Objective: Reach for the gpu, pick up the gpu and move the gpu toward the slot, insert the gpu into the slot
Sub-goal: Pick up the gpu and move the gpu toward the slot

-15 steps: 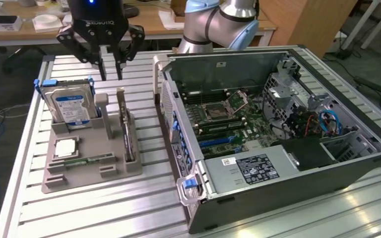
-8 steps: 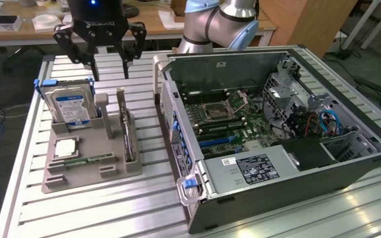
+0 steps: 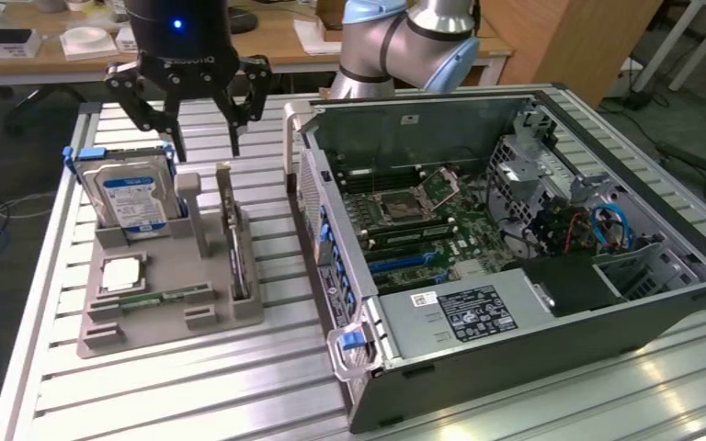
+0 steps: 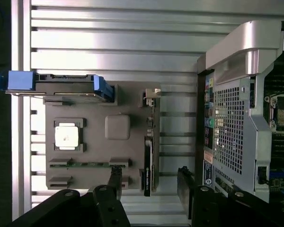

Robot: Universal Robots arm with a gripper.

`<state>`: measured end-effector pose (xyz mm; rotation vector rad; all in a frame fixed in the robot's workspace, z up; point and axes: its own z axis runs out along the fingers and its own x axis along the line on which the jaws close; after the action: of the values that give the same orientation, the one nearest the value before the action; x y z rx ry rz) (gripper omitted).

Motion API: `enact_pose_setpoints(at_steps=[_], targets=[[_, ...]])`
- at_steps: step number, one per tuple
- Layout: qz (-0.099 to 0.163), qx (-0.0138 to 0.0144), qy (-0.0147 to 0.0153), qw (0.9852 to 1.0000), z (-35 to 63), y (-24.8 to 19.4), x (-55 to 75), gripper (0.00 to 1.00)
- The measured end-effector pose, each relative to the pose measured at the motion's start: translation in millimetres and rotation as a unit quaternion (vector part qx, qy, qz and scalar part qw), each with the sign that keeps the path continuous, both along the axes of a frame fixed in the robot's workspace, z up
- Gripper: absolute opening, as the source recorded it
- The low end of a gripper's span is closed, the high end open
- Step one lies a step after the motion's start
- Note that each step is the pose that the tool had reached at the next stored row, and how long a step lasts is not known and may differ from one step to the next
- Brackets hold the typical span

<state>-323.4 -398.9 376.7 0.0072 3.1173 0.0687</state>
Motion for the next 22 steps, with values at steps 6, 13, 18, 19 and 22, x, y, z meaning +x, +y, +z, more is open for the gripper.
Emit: enact_pose_setpoints(at_steps=[6, 13, 18, 19, 22], targets=[[0.001, 0.0, 0.0008, 1.0, -10.8, -1.9, 0.0, 0.59], [0.001, 0.0, 0.0003, 1.0, -23.0, -3.8, 0.0, 0.59], [0.002, 0.0, -0.0022, 1.0, -30.2, -3.8, 0.1, 0.59], [0.002, 0.0, -0.0025, 1.0, -31.8, -3.8, 0.0, 0.59], [0.002, 0.0, -0.0026, 1.0, -37.2, -3.9, 0.0, 0.59]])
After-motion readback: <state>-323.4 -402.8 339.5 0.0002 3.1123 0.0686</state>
